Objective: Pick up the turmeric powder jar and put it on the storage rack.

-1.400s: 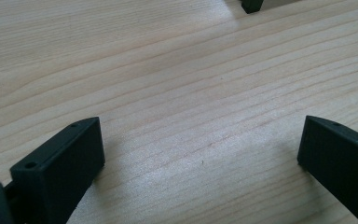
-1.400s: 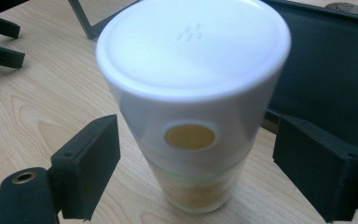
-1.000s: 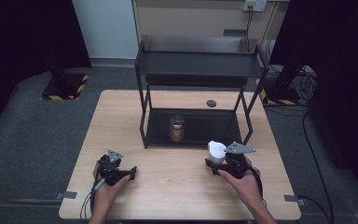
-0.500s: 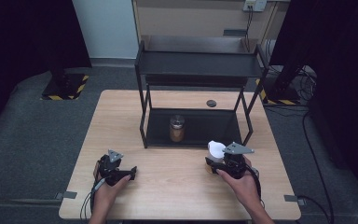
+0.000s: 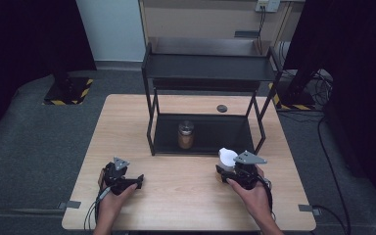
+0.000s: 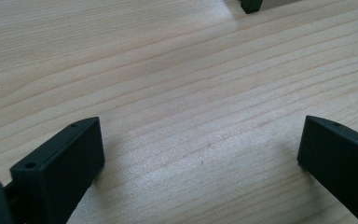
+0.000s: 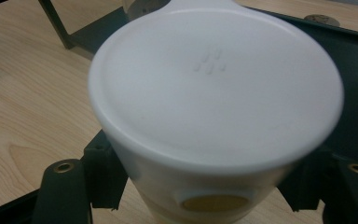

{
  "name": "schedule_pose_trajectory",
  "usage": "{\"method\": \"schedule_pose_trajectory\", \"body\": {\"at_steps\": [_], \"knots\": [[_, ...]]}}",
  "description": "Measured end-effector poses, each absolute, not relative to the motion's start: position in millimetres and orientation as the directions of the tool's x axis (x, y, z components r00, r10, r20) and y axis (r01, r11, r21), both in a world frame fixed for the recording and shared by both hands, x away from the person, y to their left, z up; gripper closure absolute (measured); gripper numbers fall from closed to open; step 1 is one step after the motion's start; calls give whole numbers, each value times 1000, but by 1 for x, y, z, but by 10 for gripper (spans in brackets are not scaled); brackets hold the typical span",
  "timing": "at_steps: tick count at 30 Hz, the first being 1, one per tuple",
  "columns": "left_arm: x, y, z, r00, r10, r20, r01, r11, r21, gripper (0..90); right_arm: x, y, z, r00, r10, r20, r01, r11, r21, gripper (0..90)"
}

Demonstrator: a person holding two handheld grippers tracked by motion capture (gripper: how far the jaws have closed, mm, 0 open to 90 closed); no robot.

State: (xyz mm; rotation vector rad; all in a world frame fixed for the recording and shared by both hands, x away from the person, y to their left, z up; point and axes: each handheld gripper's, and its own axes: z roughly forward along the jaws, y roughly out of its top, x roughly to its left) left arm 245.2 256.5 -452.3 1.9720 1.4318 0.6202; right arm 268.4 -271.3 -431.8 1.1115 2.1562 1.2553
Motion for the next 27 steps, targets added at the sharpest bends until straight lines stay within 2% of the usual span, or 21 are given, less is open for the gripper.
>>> {"method": "schedule_pose_trajectory", "body": {"at_steps": [12, 27], "knots": [[245, 256, -452, 303, 953, 16, 663, -223, 714, 0, 265, -269, -424, -592, 805, 43, 424, 265, 866, 313], [245, 256, -452, 303, 953, 16, 664, -223, 714, 0, 279, -266, -410, -572, 819, 44, 426, 251, 869, 315]]}}
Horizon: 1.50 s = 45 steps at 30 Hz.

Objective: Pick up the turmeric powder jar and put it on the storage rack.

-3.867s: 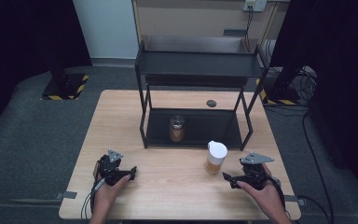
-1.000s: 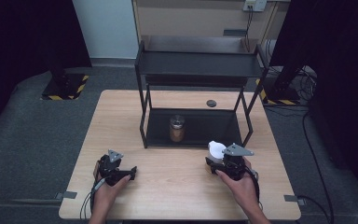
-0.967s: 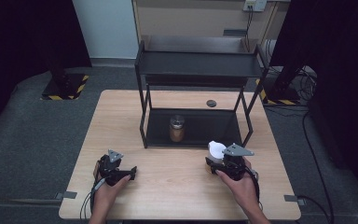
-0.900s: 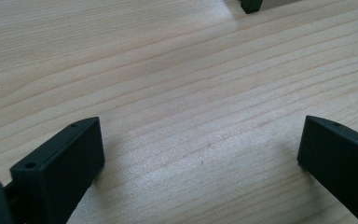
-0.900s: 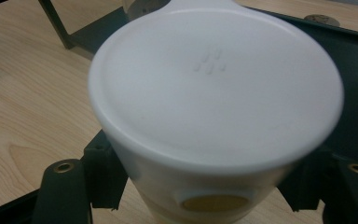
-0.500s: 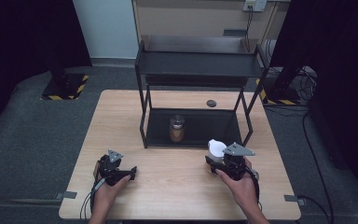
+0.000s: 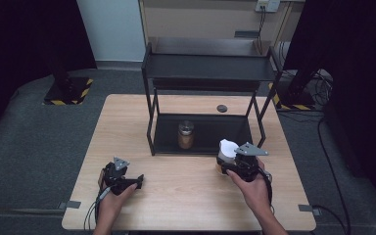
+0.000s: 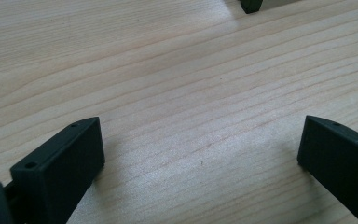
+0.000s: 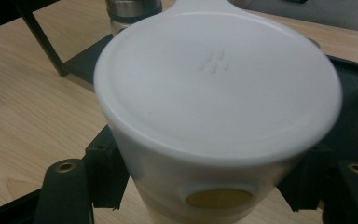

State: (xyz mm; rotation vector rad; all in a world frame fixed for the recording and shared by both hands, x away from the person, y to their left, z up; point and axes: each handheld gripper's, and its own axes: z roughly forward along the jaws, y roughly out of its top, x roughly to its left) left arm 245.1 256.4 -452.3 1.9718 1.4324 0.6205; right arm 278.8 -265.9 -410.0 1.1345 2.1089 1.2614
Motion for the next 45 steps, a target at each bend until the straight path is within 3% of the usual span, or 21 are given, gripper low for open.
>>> {"method": "schedule_pose_trajectory", "body": {"at_steps": [23, 45], "knots": [[245, 256, -452, 302, 953, 16, 664, -222, 714, 0, 313, -263, -387, -540, 840, 48, 424, 222, 878, 317], [244, 255, -453, 299, 954, 16, 664, -220, 715, 0, 338, -259, -388, -507, 861, 46, 443, 214, 871, 317]]}}
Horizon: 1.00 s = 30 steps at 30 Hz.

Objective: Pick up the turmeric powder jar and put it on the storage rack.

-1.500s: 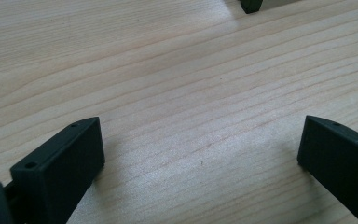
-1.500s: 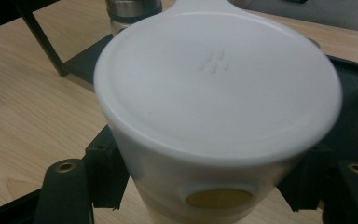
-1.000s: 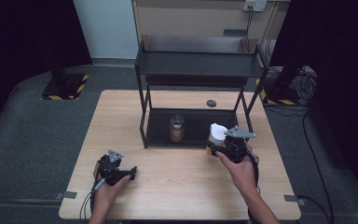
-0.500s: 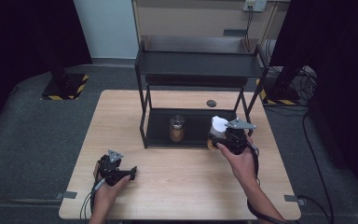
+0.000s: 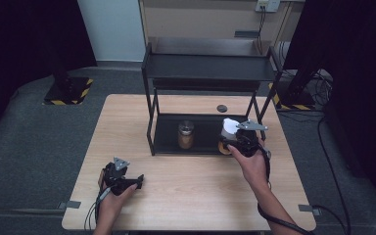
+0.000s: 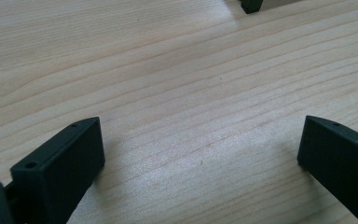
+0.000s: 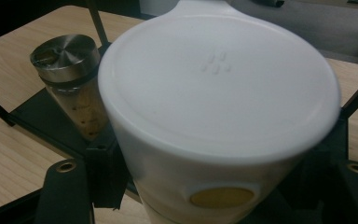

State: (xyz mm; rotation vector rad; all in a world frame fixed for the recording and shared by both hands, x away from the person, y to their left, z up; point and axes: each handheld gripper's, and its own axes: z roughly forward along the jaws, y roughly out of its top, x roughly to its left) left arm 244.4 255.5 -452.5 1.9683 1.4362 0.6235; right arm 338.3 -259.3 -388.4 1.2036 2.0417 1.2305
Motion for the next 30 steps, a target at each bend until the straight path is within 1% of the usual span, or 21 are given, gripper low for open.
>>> {"method": "schedule_pose_trajectory", "body": {"at_steps": [20, 30], "knots": [[241, 254, -453, 297, 955, 16, 664, -218, 715, 0, 367, -248, -396, -482, 876, 25, 465, 231, 855, 318], [240, 254, -453, 296, 955, 16, 664, -218, 715, 0, 375, -244, -403, -471, 882, 23, 469, 228, 853, 318]]}}
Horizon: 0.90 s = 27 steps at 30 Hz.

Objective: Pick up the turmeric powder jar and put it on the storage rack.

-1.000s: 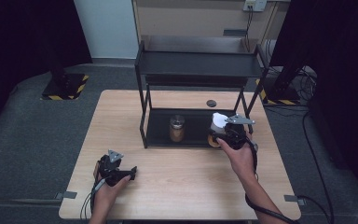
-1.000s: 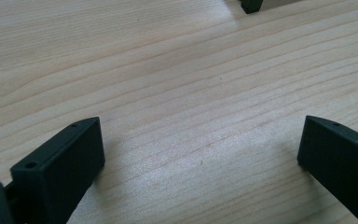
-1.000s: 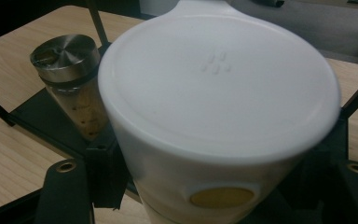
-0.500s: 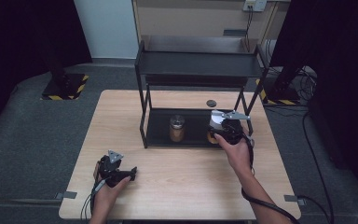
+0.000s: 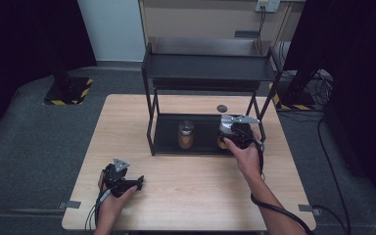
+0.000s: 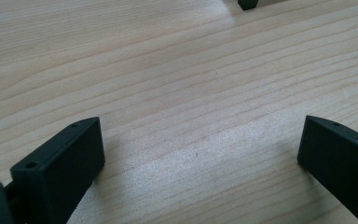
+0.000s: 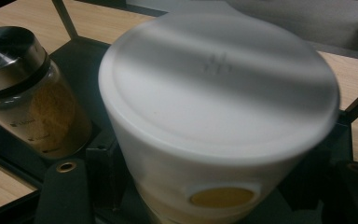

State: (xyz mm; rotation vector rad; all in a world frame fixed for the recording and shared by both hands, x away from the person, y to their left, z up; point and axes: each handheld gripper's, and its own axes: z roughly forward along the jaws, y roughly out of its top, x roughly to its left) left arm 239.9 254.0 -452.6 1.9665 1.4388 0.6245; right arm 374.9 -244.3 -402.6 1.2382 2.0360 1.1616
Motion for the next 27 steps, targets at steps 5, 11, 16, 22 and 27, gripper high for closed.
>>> {"method": "schedule_pose_trajectory", "body": {"at_steps": [5, 11, 16, 22, 27], "knots": [[240, 254, -453, 296, 955, 16, 664, -218, 715, 0, 378, -243, -406, -470, 883, 15, 468, 235, 852, 318], [240, 254, -453, 296, 955, 16, 664, -218, 715, 0, 379, -242, -410, -460, 888, 19, 475, 228, 850, 318], [240, 254, -453, 296, 955, 16, 664, -218, 715, 0, 377, -242, -415, -457, 889, 16, 470, 227, 853, 318], [240, 254, -453, 296, 955, 16, 664, -218, 715, 0, 373, -240, -417, -461, 887, 0, 457, 237, 857, 317], [240, 254, -453, 296, 955, 16, 664, -218, 715, 0, 372, -242, -419, -463, 886, 4, 457, 235, 858, 314]]}}
